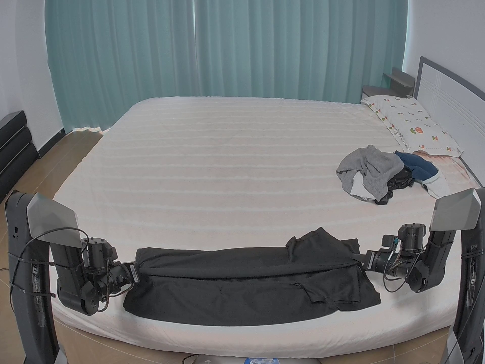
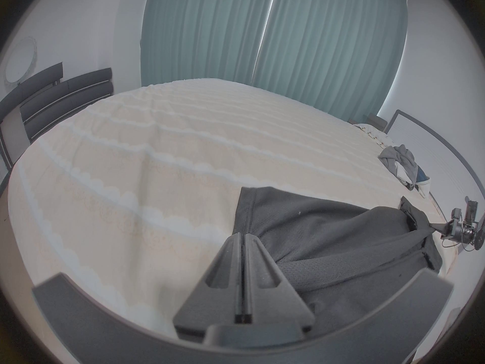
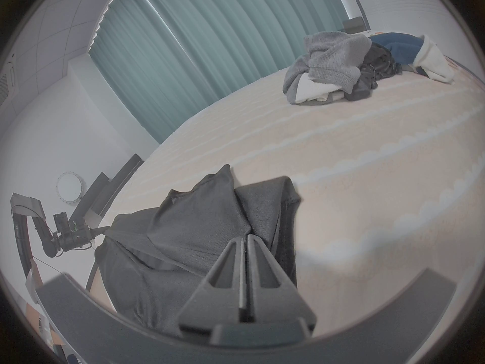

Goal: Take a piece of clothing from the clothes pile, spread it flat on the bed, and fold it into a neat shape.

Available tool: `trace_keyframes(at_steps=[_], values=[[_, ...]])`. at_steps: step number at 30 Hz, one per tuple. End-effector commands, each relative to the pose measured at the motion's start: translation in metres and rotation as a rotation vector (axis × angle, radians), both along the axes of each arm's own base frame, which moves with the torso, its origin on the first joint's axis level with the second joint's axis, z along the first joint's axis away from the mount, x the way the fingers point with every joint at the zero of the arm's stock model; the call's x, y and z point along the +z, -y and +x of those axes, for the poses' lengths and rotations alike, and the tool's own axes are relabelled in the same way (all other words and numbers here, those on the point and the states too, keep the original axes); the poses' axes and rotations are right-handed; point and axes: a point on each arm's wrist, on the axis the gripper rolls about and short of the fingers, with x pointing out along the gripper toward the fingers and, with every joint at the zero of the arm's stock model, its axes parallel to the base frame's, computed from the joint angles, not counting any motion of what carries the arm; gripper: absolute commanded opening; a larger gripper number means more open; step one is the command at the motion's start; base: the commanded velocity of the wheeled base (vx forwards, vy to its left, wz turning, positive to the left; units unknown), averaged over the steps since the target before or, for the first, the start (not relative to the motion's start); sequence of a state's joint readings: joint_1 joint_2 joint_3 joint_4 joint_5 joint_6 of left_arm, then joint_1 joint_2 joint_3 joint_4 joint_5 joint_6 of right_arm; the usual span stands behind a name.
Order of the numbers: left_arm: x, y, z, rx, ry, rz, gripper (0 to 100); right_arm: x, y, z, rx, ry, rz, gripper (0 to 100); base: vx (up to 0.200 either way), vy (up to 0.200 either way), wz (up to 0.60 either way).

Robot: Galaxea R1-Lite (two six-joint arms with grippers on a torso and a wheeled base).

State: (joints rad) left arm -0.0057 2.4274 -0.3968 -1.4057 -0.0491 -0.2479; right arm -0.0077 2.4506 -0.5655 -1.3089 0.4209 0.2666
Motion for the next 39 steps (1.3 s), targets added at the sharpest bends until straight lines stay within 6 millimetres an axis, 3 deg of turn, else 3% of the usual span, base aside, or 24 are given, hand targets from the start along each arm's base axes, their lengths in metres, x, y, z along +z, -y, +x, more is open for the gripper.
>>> trace_keyframes(at_steps=[1, 7, 8, 10, 11, 18, 26, 30, 34, 39], values=[[-0.004, 0.0, -0.005, 0.002, -0.026, 0.0, 0, -0.006, 0.0, -0.002, 0.001, -0.021, 0.001, 0, 0.0, 0.0, 0.0], [-0.005, 0.0, -0.007, 0.0, -0.035, 0.0, 0, -0.007, 0.0, -0.003, -0.002, -0.022, 0.006, 0, 0.0, 0.0, 0.0], [-0.005, 0.0, -0.007, 0.0, -0.035, 0.0, 100, -0.007, 0.0, -0.003, -0.002, -0.022, 0.006, 0, 0.0, 0.0, 0.0], [-0.005, 0.0, -0.007, 0.0, -0.038, 0.001, 100, -0.008, 0.0, -0.004, -0.001, -0.026, 0.007, 0, 0.0, 0.0, 0.0], [-0.005, 0.0, -0.009, -0.002, -0.042, 0.003, 100, -0.009, -0.001, -0.003, 0.0, -0.025, 0.008, 100, 0.0, 0.0, 0.0], [-0.002, 0.002, -0.013, -0.003, -0.046, -0.002, 100, 0.002, 0.002, -0.006, -0.024, 0.03, 0.033, 100, 0.0, 0.0, 0.0], [0.022, -0.002, -0.007, 0.052, 0.042, -0.067, 100, 0.021, 0.009, 0.0, -0.114, 0.051, 0.158, 100, 0.0, 0.0, 0.0], [0.03, -0.001, 0.003, 0.101, 0.09, -0.158, 100, 0.022, 0.005, 0.002, -0.132, 0.031, 0.209, 100, 0.0, 0.0, 0.0], [0.037, -0.001, 0.027, 0.153, 0.157, -0.277, 100, 0.021, -0.003, 0.005, -0.126, 0.013, 0.24, 100, 0.0, 0.0, 0.0], [0.038, 0.003, 0.044, 0.165, 0.079, -0.369, 100, 0.021, -0.003, 0.009, -0.153, -0.019, 0.287, 100, 0.0, 0.0, 0.0]])
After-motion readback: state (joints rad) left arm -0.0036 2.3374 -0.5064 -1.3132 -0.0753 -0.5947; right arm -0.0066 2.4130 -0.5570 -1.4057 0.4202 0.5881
